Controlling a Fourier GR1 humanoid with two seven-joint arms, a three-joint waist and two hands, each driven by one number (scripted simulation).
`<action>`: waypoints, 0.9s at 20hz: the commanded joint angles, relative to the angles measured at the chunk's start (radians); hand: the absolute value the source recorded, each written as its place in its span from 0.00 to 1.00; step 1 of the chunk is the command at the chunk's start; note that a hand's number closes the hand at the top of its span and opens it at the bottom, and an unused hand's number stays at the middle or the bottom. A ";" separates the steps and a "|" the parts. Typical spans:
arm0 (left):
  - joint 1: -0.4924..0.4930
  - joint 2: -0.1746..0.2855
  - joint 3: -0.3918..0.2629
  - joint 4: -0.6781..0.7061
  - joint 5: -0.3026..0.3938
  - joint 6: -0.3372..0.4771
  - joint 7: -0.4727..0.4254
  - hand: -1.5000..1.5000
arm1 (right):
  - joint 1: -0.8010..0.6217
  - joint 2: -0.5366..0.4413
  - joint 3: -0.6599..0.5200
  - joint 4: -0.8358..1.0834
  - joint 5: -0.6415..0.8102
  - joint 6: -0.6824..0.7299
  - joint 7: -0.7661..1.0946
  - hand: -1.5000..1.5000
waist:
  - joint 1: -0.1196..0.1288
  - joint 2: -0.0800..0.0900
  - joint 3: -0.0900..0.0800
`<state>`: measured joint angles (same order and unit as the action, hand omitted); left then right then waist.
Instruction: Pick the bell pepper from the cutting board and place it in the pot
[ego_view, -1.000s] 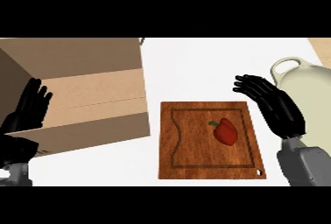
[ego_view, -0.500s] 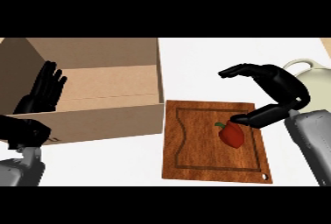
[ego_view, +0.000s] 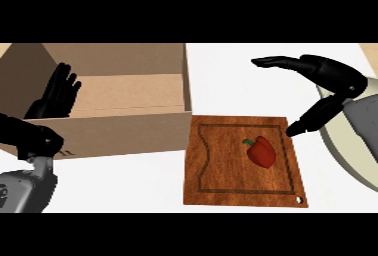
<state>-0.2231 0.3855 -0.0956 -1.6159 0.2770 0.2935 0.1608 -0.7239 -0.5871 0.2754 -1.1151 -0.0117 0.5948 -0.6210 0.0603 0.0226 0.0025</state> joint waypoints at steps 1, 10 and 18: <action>-0.018 0.014 0.020 0.032 0.003 -0.015 -0.002 0.50 | -0.088 -0.079 0.118 0.011 0.125 0.167 -0.115 0.00 | -0.003 -0.004 -0.002; -0.024 -0.005 0.026 0.046 -0.001 -0.010 0.009 0.50 | -0.133 -0.106 0.425 -0.103 0.393 0.076 -0.103 0.00 | -0.037 -0.014 -0.003; -0.029 0.005 0.055 0.011 -0.019 -0.009 0.080 0.50 | -0.141 -0.033 0.451 -0.045 0.465 0.050 -0.078 0.00 | -0.049 -0.020 -0.002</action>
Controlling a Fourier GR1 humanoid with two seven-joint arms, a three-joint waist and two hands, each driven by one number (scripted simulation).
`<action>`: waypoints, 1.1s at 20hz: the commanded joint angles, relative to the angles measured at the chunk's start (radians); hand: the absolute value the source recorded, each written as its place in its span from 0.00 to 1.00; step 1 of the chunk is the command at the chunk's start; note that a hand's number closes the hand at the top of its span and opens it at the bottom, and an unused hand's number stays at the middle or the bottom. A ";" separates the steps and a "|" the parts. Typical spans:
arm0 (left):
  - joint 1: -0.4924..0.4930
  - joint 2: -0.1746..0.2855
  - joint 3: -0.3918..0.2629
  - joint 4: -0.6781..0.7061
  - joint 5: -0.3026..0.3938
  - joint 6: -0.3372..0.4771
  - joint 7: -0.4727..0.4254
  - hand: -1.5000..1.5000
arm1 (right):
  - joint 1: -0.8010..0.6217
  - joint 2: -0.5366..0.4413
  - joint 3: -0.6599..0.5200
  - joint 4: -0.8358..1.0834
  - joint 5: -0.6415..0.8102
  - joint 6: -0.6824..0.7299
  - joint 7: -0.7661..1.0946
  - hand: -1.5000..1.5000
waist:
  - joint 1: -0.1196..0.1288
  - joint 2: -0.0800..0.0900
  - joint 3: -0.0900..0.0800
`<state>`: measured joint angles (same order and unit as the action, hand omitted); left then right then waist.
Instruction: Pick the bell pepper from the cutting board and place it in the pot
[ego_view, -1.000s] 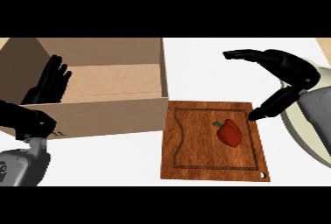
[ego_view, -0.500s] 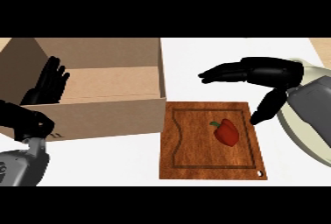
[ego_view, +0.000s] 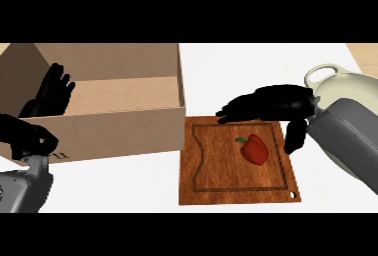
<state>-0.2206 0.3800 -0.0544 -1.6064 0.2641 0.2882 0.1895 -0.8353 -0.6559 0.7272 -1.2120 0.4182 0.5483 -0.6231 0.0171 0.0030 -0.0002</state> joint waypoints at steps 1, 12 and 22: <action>-0.001 -0.010 0.013 0.016 -0.023 0.005 -0.004 0.50 | 0.049 0.010 0.025 -0.048 0.036 0.078 -0.053 0.00 | -0.016 -0.004 0.000; 0.024 -0.039 0.040 0.004 -0.054 -0.047 -0.004 0.50 | 0.097 0.061 -0.025 0.048 0.231 -0.017 -0.063 0.00 | -0.013 -0.003 0.000; 0.060 -0.081 0.064 0.022 -0.077 -0.069 -0.053 0.50 | 0.117 0.142 -0.024 0.172 0.356 -0.090 -0.139 0.00 | -0.008 -0.001 0.000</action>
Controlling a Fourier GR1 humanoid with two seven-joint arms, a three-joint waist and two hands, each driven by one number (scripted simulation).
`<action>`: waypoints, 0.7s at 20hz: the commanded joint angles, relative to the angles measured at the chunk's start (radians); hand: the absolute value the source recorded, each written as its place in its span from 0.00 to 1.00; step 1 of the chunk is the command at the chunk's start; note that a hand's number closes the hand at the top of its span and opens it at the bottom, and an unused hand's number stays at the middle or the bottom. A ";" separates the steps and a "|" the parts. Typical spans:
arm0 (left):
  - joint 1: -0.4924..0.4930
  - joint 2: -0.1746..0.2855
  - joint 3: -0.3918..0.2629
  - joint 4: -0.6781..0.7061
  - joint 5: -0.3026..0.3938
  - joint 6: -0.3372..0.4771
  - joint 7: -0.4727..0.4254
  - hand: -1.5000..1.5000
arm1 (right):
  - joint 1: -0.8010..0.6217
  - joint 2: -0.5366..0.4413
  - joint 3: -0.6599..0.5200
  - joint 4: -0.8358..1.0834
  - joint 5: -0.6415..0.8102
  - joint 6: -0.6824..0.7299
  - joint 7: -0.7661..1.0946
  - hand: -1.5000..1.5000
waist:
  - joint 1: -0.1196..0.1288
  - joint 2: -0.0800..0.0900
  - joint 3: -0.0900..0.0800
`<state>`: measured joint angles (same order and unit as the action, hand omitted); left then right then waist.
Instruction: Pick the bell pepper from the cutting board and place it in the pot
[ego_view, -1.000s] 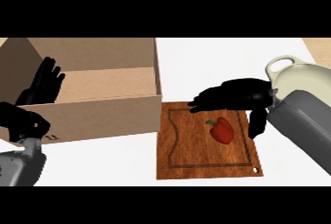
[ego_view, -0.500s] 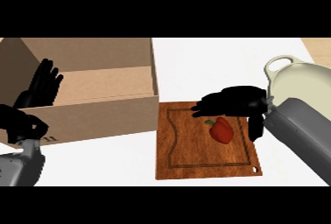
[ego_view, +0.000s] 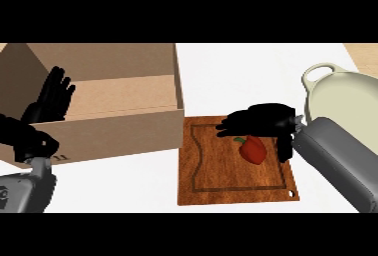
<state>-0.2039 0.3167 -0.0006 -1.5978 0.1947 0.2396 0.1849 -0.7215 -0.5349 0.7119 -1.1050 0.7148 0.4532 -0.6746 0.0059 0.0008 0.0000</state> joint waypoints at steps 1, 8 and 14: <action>-0.045 0.008 0.024 0.014 -0.010 -0.010 0.042 0.50 | 0.012 0.014 -0.022 0.095 0.065 -0.004 -0.107 0.00 | 0.000 0.001 0.000; -0.022 -0.015 0.046 0.011 -0.035 -0.030 0.021 0.50 | -0.010 0.117 -0.083 0.147 0.152 0.014 -0.071 0.00 | 0.000 0.000 0.000; 0.043 -0.007 0.048 -0.072 -0.018 -0.062 0.036 0.50 | 0.037 0.071 -0.011 0.142 0.242 -0.144 -0.219 1.00 | 0.004 -0.001 0.000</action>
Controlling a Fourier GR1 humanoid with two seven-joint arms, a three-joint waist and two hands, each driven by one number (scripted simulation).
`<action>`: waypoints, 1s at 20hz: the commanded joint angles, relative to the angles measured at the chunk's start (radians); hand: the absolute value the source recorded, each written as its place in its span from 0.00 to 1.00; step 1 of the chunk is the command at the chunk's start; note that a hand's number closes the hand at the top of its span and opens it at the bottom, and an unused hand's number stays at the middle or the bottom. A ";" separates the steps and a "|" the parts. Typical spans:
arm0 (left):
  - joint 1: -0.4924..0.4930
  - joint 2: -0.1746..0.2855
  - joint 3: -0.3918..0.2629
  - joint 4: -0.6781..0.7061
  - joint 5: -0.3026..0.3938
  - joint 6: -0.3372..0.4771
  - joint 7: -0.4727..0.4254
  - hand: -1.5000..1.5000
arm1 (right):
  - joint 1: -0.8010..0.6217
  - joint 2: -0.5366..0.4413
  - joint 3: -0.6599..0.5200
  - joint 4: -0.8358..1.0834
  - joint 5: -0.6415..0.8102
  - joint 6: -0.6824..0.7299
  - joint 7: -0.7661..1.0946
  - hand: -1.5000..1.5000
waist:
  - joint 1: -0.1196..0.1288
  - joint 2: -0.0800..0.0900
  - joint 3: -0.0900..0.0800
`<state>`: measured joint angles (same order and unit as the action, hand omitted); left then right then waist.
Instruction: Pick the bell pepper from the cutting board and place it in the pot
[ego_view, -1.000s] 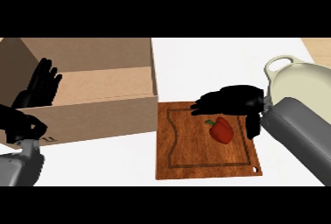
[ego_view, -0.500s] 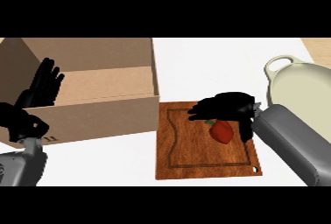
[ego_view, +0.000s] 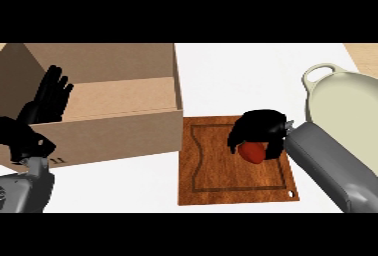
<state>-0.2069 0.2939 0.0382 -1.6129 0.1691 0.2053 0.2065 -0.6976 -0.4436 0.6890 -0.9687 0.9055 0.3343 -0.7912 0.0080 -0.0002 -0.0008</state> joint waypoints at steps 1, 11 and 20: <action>-0.023 0.003 -0.018 -0.073 -0.041 0.032 0.091 0.50 | -0.015 0.010 -0.015 0.059 0.045 -0.036 -0.125 1.00 | 0.002 0.001 0.001; 0.019 -0.021 0.012 -0.064 -0.039 -0.009 0.056 0.50 | 0.045 0.034 -0.052 0.024 0.097 -0.044 -0.159 1.00 | -0.005 -0.002 0.001; 0.092 0.023 0.111 -0.036 -0.019 0.014 0.028 0.50 | 0.499 -0.027 -0.181 -0.228 -0.035 -0.115 0.225 1.00 | -0.172 -0.046 -0.003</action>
<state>-0.1397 0.3032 0.1312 -1.6532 0.1579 0.2081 0.2199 -0.3879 -0.4330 0.5322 -1.1216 0.9045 0.2262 -0.6528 -0.1052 -0.0499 -0.0062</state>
